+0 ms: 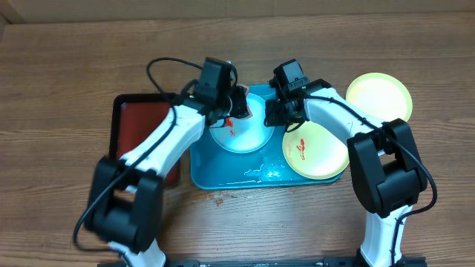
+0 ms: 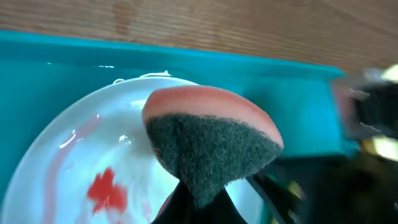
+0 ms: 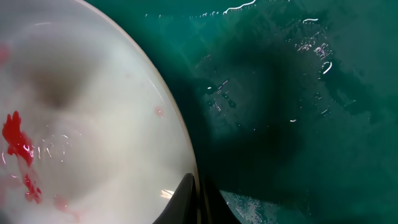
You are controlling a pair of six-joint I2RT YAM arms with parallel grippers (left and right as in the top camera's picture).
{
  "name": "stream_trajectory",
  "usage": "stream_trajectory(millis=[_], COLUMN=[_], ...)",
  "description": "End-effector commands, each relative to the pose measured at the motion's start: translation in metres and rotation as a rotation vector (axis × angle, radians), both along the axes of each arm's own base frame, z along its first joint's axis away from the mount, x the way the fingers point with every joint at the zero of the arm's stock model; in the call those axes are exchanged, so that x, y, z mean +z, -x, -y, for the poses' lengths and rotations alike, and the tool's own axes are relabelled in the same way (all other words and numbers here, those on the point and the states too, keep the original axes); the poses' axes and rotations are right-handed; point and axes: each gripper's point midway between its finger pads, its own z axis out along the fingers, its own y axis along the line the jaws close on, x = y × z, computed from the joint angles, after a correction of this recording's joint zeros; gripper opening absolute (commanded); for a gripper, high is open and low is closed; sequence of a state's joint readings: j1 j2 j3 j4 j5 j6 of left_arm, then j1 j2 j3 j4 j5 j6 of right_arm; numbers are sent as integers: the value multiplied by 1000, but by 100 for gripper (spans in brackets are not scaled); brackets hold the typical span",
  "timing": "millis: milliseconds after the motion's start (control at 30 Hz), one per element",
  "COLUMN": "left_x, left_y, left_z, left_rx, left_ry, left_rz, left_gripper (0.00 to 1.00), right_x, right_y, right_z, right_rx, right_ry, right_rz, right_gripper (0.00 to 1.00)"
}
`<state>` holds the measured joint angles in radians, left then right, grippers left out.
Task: Clean dirty plates on tray and stack at the side
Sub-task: 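Move the left gripper's sponge from the black tray onto the white plate, then scrub the white plate with the left sponge while right gripper holds rim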
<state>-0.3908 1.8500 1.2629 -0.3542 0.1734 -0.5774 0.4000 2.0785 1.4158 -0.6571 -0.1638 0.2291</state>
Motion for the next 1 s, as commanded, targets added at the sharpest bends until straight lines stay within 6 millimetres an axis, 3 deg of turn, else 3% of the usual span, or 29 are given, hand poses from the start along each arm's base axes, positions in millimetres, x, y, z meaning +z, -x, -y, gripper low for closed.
stream_trajectory(millis=[0,133,267,433,567,667,733,867,967], left_x=[-34,-65,-76,-66,-32,-11,-5,-16,-36], left_y=[-4,0,5,7,3,-2,-2,5,17], left_z=[0,-2,-20,-58,-72,-63,-46,-15,6], left_rx=[77,98,122,217,262,246,201,138,75], left_ry=[3,-14,-94,-241,-291,-240,-157,-27,9], left_rz=[-68,-135,-164,-160,-103,-64,-66,-136,-203], left_gripper=[4,4,4,4,4,4,4,4,4], right_x=[-13,-13,-14,-14,-14,-13,-13,-13,-13], right_y=[13,12,11,11,11,10,10,10,10], right_z=[12,13,16,17,17,17,17,17,17], right_rx=[-8,-11,-15,-17,-18,-18,-18,-18,-18], right_ry=[61,69,84,91,90,90,89,89,89], right_rz=[-34,-31,-25,-23,-21,-20,-18,-19,-18], right_gripper=[4,4,4,4,4,4,4,4,4])
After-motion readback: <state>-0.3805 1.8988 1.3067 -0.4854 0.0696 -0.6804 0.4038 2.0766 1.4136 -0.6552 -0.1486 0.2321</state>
